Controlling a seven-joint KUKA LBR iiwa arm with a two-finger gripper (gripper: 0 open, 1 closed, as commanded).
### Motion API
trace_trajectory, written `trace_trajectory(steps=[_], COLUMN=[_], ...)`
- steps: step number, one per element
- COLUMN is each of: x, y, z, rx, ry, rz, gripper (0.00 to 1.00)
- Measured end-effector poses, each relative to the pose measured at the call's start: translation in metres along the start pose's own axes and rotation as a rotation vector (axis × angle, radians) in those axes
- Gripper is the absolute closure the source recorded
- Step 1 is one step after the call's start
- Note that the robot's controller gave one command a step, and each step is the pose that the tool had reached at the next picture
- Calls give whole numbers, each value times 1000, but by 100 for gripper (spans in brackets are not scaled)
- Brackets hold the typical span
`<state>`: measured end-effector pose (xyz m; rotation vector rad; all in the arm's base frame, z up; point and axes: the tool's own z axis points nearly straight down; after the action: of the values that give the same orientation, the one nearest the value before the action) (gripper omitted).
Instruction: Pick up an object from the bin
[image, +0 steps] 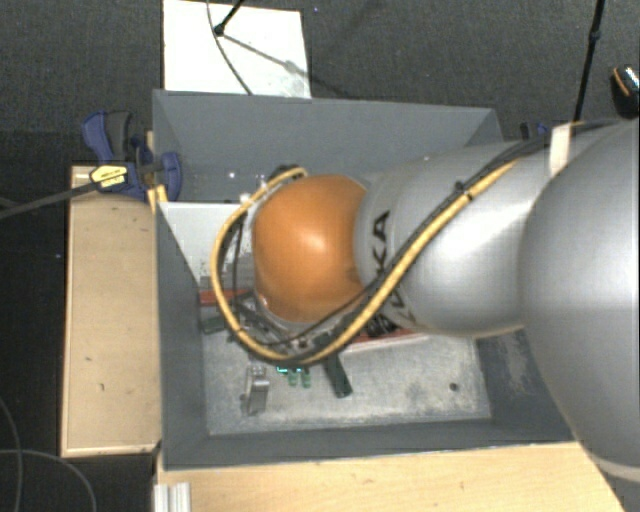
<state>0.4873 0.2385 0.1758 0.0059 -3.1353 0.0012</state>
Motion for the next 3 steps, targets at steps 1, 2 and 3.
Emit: trace_trajectory(steps=[1,2,3], x=[-45,-87,-37], y=[-60,-118,-162], z=[92,100,106], rx=[2,2,2], ry=[-3,-12,-4], rz=[-181,-120,-340], gripper=[0,0,0])
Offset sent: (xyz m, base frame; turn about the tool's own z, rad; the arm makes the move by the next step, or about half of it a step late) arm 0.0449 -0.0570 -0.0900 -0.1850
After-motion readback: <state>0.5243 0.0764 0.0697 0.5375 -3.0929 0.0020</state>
